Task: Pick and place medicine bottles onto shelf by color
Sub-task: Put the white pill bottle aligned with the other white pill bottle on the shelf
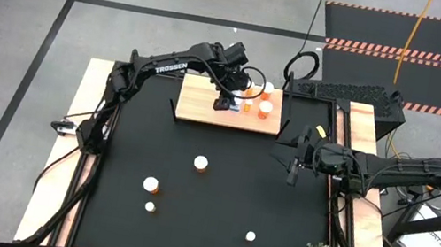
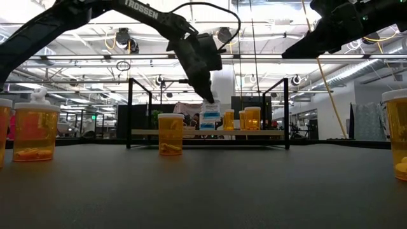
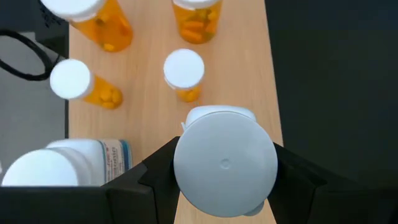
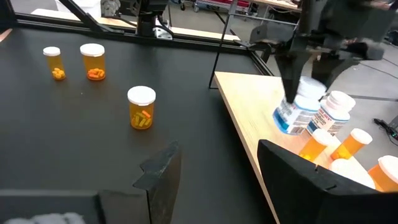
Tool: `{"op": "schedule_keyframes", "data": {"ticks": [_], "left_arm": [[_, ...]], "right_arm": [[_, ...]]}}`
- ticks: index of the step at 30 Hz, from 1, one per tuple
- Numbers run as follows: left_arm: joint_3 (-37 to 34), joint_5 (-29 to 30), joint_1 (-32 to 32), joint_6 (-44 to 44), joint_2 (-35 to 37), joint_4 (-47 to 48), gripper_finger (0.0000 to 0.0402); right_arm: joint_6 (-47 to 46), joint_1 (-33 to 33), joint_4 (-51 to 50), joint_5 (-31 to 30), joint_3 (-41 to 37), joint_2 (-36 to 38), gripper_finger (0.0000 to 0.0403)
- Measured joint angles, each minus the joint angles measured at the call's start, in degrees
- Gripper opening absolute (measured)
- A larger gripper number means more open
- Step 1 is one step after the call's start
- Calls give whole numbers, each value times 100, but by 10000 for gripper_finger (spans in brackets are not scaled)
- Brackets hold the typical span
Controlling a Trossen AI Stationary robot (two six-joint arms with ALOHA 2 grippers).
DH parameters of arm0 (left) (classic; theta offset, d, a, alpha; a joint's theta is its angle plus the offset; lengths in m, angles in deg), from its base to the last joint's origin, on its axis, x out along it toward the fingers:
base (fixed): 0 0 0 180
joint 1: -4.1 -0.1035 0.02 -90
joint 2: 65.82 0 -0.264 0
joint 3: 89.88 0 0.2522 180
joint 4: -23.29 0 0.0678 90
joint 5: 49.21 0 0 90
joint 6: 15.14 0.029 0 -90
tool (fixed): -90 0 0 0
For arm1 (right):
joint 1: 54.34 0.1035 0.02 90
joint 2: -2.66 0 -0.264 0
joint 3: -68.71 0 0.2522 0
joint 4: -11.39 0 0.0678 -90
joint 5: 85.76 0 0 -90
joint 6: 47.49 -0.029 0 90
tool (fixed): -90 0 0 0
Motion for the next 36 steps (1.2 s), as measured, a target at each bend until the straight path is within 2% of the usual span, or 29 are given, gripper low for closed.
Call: {"op": "schedule_keyframes", "data": {"ticks": [12, 19, 36], "left_arm": [[-150, 91, -77, -123, -65, -192, 191], [-397, 379, -104, -131, -97, -366, 191], [-405, 421, -115, -356, -95, -553, 192]], "right_arm": [[-20, 2, -20, 1, 0, 0, 205], [-43, 2, -51, 2, 0, 0, 205], [-23, 2, -24, 2, 0, 0, 205]]}}
